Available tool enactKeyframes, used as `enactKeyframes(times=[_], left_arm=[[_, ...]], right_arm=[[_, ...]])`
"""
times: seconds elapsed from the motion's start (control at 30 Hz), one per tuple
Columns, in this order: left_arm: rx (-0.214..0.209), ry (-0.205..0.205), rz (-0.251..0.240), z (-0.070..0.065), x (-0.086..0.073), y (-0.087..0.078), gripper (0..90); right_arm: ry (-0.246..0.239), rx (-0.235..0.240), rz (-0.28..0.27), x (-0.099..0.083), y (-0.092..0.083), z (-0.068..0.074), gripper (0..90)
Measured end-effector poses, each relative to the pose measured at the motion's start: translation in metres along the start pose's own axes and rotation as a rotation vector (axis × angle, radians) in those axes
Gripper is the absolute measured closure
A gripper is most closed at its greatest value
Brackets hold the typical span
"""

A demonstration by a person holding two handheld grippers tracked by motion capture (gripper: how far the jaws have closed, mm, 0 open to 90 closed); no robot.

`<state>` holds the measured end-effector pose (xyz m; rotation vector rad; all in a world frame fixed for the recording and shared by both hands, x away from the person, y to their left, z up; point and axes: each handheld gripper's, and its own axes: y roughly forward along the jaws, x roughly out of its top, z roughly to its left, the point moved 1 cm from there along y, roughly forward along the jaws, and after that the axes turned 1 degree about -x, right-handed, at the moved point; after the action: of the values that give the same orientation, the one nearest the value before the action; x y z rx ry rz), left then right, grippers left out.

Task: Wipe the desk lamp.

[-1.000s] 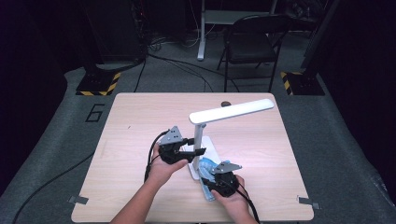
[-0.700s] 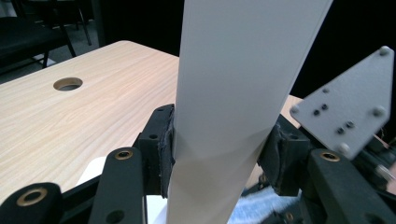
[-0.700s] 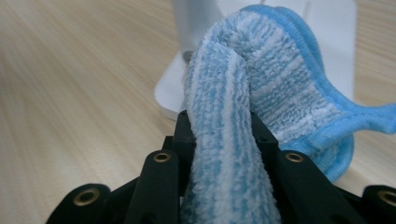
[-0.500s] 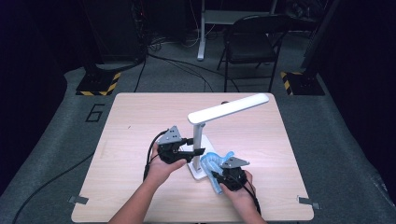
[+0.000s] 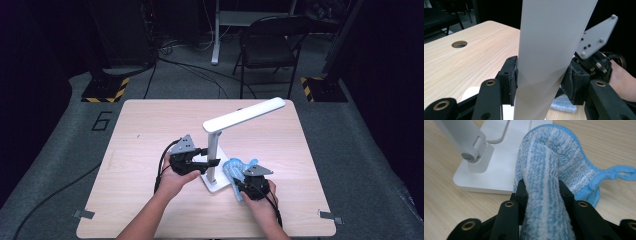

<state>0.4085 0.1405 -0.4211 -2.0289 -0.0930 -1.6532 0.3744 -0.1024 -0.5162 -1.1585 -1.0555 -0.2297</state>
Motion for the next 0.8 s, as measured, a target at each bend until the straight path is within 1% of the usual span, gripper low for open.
enactKeyframes(times=[0.03,0.1,0.13,0.17,0.2,0.27,0.3,0.33,0.37,0.4,0.43,0.47,0.5,0.53,0.57,0.6,0.67,0.7,0.73,0.77,0.8], left_arm=[[0.001,0.000,0.002,0.000,0.000,0.000,50.9],[-0.002,0.003,0.003,0.000,0.000,0.000,50.9],[-0.002,0.003,0.003,0.000,0.000,0.000,50.9],[-0.002,0.002,0.003,0.000,0.000,0.000,50.8],[0.000,0.003,0.004,0.000,0.000,0.000,50.8],[0.001,0.002,0.003,0.000,0.000,0.000,50.8],[0.000,0.002,0.003,0.000,0.000,0.000,50.8],[0.000,0.002,0.003,0.000,0.000,0.000,50.8],[0.000,0.002,0.003,0.000,0.000,0.000,50.8],[0.001,-0.003,0.001,0.000,0.000,0.000,50.8],[0.001,-0.003,0.000,0.000,0.000,0.000,50.8],[0.002,-0.004,-0.001,0.000,0.000,0.000,50.7],[0.002,-0.004,0.000,0.000,0.000,0.000,50.7],[0.002,-0.005,0.000,-0.001,0.000,0.000,50.8],[0.003,-0.005,0.000,-0.001,0.000,0.000,50.8],[-0.002,0.001,0.001,0.000,0.000,0.000,50.8],[-0.005,0.003,0.004,0.000,0.000,-0.001,50.9],[0.003,0.005,-0.002,0.000,-0.001,-0.001,50.9],[0.007,0.002,-0.004,-0.001,-0.001,0.000,51.0],[0.007,0.002,-0.003,-0.001,-0.001,0.000,51.0],[0.007,0.001,-0.004,-0.002,-0.001,0.000,51.0]], right_arm=[[0.006,-0.001,-0.003,0.000,0.000,0.003,69.1],[-0.013,0.006,-0.011,0.000,0.001,0.008,69.1],[-0.008,0.012,-0.008,0.000,0.001,0.011,69.1],[-0.001,0.029,-0.007,0.000,0.001,0.013,69.2],[-0.013,0.034,-0.011,0.000,0.002,0.014,69.2],[0.011,0.070,-0.001,0.001,0.001,0.022,69.2],[0.006,0.084,-0.007,0.001,0.002,0.024,69.1],[0.014,0.102,-0.003,0.001,0.002,0.027,69.1],[0.013,0.132,-0.011,0.001,0.003,0.031,69.0],[0.024,0.164,-0.009,0.001,0.003,0.035,68.6],[0.003,0.173,-0.014,0.002,0.003,0.037,68.3],[-0.003,0.163,-0.014,0.002,0.003,0.039,68.3],[-0.008,0.162,-0.014,0.002,0.003,0.039,68.4],[-0.007,0.179,-0.013,0.002,0.003,0.036,68.5],[0.022,0.192,-0.004,0.002,0.003,0.034,68.7],[0.020,0.201,-0.004,0.002,0.003,0.032,68.8],[0.005,0.184,-0.005,0.002,0.003,0.030,68.9],[-0.019,0.157,-0.007,0.002,0.003,0.028,68.9],[-0.021,0.123,-0.010,0.002,0.002,0.028,68.9],[-0.033,0.102,-0.014,0.001,0.002,0.025,68.9],[-0.028,0.098,-0.010,0.001,0.002,0.022,68.9]])
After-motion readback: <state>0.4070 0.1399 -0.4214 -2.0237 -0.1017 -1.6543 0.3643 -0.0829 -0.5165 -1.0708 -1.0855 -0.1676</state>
